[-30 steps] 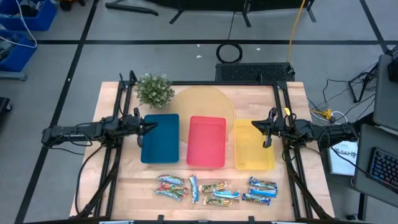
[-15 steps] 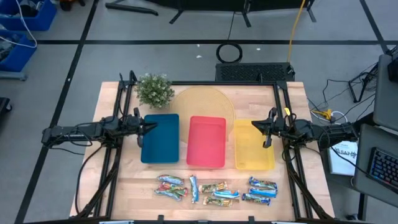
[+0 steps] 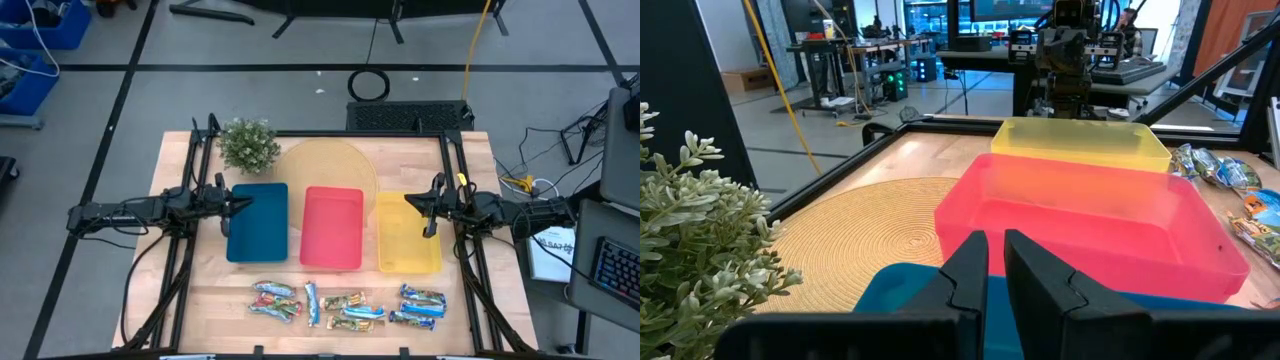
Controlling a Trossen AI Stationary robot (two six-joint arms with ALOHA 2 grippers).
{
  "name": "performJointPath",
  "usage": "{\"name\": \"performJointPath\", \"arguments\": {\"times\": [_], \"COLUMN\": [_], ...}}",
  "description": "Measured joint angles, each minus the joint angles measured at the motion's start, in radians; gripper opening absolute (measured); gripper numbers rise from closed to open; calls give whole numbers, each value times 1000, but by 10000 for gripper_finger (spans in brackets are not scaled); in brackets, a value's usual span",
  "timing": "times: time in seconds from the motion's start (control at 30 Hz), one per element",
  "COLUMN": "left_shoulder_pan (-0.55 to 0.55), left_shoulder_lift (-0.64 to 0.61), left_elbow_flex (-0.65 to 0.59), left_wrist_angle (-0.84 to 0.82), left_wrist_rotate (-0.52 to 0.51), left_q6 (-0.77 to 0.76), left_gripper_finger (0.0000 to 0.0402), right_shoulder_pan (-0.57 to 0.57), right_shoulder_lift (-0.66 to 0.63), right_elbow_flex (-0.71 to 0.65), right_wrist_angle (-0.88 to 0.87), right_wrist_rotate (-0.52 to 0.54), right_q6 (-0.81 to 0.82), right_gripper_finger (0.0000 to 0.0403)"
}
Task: Pick and place Granola Bars by type
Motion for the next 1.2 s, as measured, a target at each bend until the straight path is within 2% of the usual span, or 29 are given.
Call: {"name": "performJointPath", "arguments": {"times": [0.63,0.87,0.93,1.03,1.2], "left_shoulder_pan": [0,-10,-36,-85,-181], "left_shoulder_lift": [0,9,47,140,400], "left_elbow_flex": [-1,10,43,114,308], "left_wrist_angle": [36,147,148,145,127], "left_wrist_rotate": [-1,6,34,10,-40], "left_q6": [0,-19,21,33,52], "left_gripper_finger": [47,47,47,47,47], "right_shoulder_pan": [0,0,0,0,0], "right_shoulder_lift": [0,0,0,0,1], "right_elbow_flex": [0,0,0,0,0], "right_wrist_angle": [0,51,53,47,44], "right_wrist_rotate": [0,0,0,0,0], "right_q6": [3,-12,-12,-21,-27], "right_gripper_finger": [0,0,0,0,0]}}
